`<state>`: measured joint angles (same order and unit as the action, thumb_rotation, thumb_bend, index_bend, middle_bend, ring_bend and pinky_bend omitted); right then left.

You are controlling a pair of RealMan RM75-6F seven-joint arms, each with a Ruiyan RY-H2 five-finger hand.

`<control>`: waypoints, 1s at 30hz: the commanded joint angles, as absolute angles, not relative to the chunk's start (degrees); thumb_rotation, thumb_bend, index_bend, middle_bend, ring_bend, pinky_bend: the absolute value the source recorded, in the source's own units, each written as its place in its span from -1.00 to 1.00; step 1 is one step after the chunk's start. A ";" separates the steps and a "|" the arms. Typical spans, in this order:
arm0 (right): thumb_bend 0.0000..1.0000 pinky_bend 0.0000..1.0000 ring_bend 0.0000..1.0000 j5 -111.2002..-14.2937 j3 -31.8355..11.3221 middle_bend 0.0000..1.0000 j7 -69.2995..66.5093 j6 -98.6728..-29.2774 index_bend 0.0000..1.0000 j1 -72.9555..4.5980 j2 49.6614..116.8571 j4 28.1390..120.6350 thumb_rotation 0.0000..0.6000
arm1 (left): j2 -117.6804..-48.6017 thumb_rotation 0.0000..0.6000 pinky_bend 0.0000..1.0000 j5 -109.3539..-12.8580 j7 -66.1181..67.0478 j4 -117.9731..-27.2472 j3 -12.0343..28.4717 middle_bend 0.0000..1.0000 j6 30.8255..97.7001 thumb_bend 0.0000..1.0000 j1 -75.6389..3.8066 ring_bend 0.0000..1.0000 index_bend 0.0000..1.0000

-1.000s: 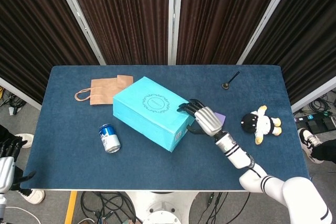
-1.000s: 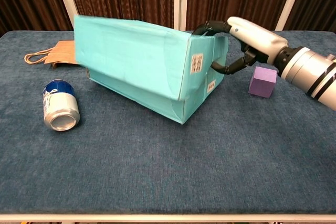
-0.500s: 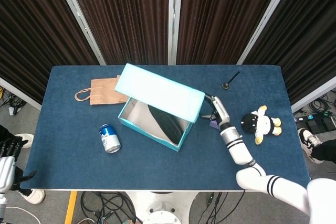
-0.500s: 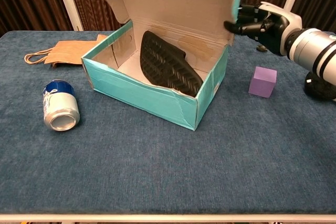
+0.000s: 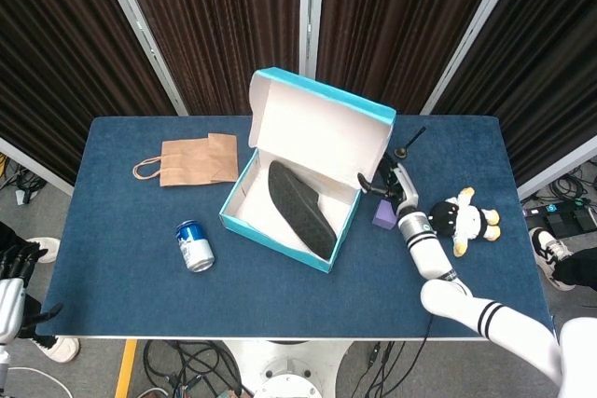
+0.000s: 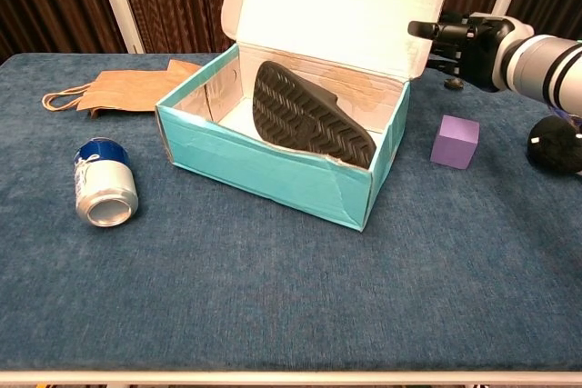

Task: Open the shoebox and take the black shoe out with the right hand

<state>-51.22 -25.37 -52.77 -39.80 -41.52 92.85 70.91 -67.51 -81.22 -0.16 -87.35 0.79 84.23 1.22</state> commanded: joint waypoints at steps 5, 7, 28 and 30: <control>-1.00 -1.00 -1.00 -51.09 -22.60 -1.00 -39.47 -39.43 -1.00 -41.53 87.67 71.94 1.00 | -67.73 1.00 -0.91 -81.70 -0.37 -87.08 0.93 -0.83 84.09 -1.00 0.80 -0.97 -0.65; -1.00 -1.00 -1.00 -50.37 -21.13 -1.00 -34.43 -39.31 -1.00 -41.63 85.57 73.18 1.00 | -67.81 1.00 -0.91 -81.83 -0.45 -87.00 1.02 -0.83 84.16 -1.00 0.69 -0.97 -0.65; -0.95 -1.00 -1.00 -65.49 -12.76 -0.68 -3.81 -49.13 -0.90 -44.70 75.70 89.68 1.00 | -68.25 1.00 -0.91 -82.00 -0.97 -86.30 1.07 -0.83 84.92 -1.00 0.84 -0.97 -0.65; -0.94 -1.00 -1.00 -66.37 -12.65 -0.68 -0.13 -47.80 -0.90 -46.76 76.18 89.07 1.00 | -68.28 1.00 -0.91 -81.94 -1.19 -86.15 0.98 -0.83 85.05 -1.00 1.05 -0.97 -0.65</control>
<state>-64.53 -13.28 -4.20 -49.37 -44.14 76.25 88.49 -68.27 -81.95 -1.18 -86.17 1.00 85.03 1.03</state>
